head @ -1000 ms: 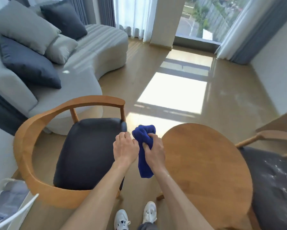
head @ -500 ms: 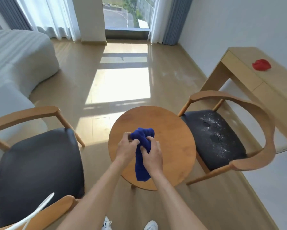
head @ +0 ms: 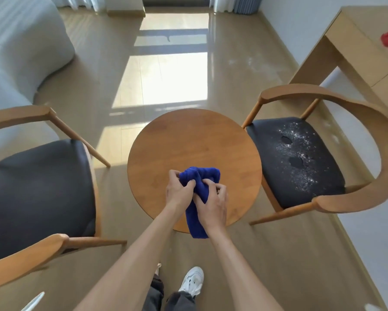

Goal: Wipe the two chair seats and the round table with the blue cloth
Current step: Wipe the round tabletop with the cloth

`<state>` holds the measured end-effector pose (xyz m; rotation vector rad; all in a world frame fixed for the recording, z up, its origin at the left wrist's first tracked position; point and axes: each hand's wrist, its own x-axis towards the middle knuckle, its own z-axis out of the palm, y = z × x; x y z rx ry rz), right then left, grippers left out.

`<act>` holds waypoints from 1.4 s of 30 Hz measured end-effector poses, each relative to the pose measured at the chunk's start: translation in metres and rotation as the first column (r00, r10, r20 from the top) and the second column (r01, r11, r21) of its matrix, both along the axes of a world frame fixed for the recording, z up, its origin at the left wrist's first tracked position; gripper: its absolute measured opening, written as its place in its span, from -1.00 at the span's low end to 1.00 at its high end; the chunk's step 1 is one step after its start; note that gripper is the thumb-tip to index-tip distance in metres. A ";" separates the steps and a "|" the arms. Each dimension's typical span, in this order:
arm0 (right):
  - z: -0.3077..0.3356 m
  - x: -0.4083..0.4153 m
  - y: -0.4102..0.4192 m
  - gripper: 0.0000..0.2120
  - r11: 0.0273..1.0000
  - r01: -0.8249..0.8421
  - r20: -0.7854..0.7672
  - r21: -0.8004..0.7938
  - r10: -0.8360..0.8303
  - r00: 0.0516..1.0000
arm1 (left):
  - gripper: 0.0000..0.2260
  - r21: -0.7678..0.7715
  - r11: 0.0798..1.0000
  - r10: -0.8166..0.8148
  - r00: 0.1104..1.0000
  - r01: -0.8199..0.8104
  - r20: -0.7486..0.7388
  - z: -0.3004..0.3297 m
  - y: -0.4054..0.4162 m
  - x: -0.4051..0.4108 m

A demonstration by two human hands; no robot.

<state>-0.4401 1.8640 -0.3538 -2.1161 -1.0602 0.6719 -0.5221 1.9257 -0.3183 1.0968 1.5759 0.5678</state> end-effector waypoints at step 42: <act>-0.219 -0.028 0.024 -0.51 0.943 -0.332 0.611 -0.027 0.278 0.741 | -0.76 -0.301 0.609 0.791 0.593 -0.734 0.153 -0.264 0.110 -0.128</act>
